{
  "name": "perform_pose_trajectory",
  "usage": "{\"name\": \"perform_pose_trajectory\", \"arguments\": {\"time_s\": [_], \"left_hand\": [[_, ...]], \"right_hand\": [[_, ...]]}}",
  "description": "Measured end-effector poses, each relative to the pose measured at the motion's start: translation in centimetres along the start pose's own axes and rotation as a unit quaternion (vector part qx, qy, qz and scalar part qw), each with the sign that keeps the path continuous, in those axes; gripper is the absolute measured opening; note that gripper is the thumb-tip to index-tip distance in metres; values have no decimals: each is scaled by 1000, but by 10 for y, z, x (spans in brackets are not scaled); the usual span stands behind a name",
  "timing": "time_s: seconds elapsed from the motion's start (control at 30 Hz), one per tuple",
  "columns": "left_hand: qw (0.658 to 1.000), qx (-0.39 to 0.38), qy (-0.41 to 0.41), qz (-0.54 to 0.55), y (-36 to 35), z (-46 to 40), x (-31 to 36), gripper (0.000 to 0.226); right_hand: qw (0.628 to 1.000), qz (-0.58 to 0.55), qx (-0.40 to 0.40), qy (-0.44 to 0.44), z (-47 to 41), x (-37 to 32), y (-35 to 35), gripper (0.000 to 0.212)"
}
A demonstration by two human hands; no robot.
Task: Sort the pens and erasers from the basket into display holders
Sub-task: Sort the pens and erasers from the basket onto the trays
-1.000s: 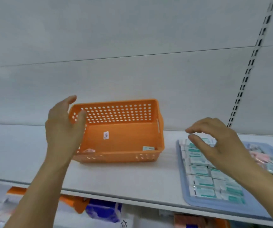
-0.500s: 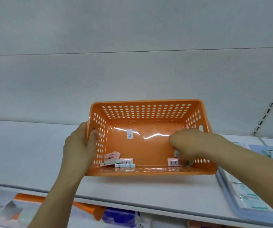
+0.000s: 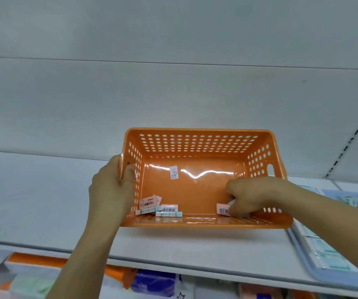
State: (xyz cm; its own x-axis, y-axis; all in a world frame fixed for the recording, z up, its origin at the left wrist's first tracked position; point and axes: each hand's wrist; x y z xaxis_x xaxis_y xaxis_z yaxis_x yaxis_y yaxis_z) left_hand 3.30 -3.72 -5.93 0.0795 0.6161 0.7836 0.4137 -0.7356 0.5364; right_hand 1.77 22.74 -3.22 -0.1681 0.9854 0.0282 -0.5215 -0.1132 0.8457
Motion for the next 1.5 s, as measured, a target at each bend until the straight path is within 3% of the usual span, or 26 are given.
{"name": "perform_pose_trajectory", "arguments": {"time_s": [0.13,0.3,0.37,0.43,0.53,0.6,0.67,0.8,0.97,1.07,1.2,1.33,1.5], "left_hand": [[1000,-4,20,-14,0,-4,6,31],[998,1,19,-53,0,-10,12,35],[996,-13,16,-83,-1,-14,14,42],[993,-26,0,-115,-1,-16,19,49],[981,24,-118,-151,-1,-8,35,51],[982,20,-176,-64,-6,6,58,45],[974,-20,-221,40,-17,25,87,39],[934,-94,-326,112,-53,73,141,37],[880,-225,-394,138,-118,136,179,38],[858,-310,-407,51,-162,159,183,48],[836,-366,-397,-91,-208,172,175,63],[817,-387,-397,-162,-235,184,165,70],[812,-359,-417,-196,-245,190,157,73]], "right_hand": [[999,-44,19,24,-1,0,-1,24],[985,-146,48,77,2,2,3,19],[970,-204,91,94,5,3,6,21],[932,-318,127,117,10,3,11,15],[863,-465,133,148,24,7,21,14],[837,-500,141,171,39,15,28,15],[818,-521,161,185,57,28,31,13],[774,-564,217,189,101,81,21,19],[730,-610,301,67,143,168,-33,14],[753,-566,330,-63,151,207,-75,12],[815,-399,370,-199,151,241,-123,12],[858,-264,382,-221,146,244,-162,16],[836,-246,447,-201,152,241,-198,26]]}}
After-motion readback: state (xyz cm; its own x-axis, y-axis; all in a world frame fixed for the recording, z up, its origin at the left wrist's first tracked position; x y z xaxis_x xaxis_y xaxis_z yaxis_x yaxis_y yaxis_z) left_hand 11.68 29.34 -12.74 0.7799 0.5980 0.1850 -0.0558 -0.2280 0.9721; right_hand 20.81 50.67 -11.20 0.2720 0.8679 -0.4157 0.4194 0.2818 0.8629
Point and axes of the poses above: each hand's wrist, its own z-axis away from the middle knuckle, its own y-axis out of the back of the hand, x = y × z, and after that the axes turned 1 degree about z, right-handed
